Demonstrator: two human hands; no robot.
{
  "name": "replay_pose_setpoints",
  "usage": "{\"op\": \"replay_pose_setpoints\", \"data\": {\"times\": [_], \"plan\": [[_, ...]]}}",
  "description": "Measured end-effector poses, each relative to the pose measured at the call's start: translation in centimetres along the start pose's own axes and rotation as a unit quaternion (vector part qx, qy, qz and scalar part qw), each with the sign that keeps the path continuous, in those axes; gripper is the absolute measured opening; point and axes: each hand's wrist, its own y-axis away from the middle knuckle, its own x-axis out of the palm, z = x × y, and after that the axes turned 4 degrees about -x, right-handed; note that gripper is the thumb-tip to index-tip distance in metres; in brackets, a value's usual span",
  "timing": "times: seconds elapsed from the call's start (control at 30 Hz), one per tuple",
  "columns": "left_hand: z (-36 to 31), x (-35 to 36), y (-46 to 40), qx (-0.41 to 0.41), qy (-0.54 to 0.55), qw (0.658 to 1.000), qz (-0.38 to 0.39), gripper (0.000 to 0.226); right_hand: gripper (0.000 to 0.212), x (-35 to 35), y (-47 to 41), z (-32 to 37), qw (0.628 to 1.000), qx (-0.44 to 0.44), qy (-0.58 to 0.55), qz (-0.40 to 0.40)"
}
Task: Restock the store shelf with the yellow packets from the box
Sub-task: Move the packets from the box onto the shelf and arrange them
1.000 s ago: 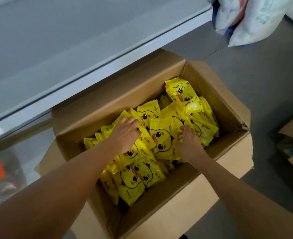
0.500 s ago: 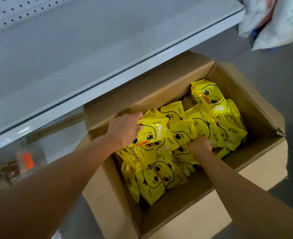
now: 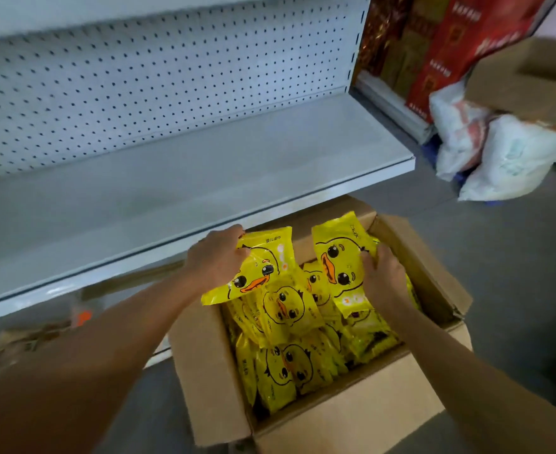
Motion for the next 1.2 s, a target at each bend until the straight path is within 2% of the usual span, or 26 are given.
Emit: {"op": "replay_pose_setpoints", "data": {"times": [0.17,0.33,0.43,0.53,0.67,0.9,1.1,1.2], "plan": [[0.9,-7.8,4.0,-0.02,0.043,0.998,-0.05,0.022,0.031,-5.3,1.1,7.7,0.992,-0.116,0.057,-0.011],[2.2,-14.4,8.9,-0.028,0.058,0.992,-0.106,0.002,0.02,-6.7,1.9,14.9,0.975,-0.221,-0.007,-0.038],[3.6,-17.9,11.2,-0.043,0.066,0.987,-0.142,0.005,0.023,-7.4,2.8,19.1,0.965,-0.26,-0.031,-0.034],[4.9,-21.5,13.4,-0.052,0.077,0.981,-0.172,0.023,0.025,-8.0,3.8,23.2,0.952,-0.301,-0.043,-0.036],[7.6,-26.3,15.0,-0.05,0.074,0.974,-0.21,0.023,0.024,-8.0,5.3,28.9,0.928,-0.364,-0.058,-0.053],[13.3,-34.7,15.2,-0.052,0.069,0.964,-0.252,0.046,0.025,-5.7,6.9,38.7,0.902,-0.416,-0.077,-0.088],[20.2,-41.2,12.4,-0.038,0.056,0.962,-0.266,0.045,0.034,-1.7,7.3,45.2,0.894,-0.431,-0.076,-0.098],[23.6,-42.8,10.2,-0.035,0.044,0.965,-0.257,0.042,0.029,0.2,7.2,47.7,0.892,-0.435,-0.066,-0.098]]}}
